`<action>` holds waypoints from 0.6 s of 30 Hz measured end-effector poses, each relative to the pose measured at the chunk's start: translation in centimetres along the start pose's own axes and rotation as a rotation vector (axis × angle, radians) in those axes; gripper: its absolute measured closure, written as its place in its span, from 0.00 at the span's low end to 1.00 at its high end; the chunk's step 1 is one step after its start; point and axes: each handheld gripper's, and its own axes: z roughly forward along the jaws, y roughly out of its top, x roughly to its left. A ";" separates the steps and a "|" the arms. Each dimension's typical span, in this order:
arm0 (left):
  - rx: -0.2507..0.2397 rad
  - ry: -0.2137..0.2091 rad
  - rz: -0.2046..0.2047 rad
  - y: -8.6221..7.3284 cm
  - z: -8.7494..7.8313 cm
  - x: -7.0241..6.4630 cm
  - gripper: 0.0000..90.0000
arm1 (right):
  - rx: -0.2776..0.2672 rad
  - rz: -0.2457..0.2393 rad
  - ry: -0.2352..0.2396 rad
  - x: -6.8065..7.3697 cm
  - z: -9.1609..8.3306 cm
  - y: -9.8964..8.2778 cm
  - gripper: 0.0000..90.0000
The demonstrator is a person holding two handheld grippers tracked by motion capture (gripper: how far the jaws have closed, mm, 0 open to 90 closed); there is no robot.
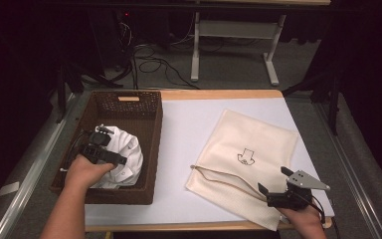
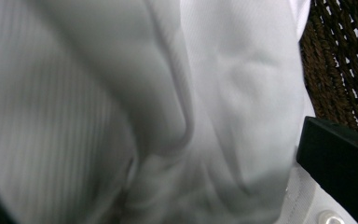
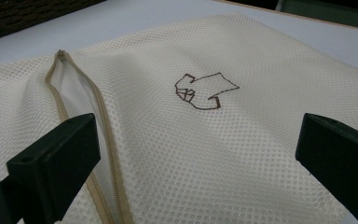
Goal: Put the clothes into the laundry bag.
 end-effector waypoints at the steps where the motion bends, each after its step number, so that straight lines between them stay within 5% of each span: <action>1: 0.000 0.000 0.000 0.0 0.0 0.0 0.00 | 0.000 0.000 0.000 0.0 0.0 0.0 0.00; 9: 0.162 -0.101 -0.031 0.3 2.1 0.5 0.00 | 0.002 -0.008 -0.001 0.0 0.0 0.0 0.00; 18: 0.255 -0.075 0.010 0.4 4.2 -0.2 0.00 | 0.008 -0.010 0.007 0.1 0.2 0.0 0.01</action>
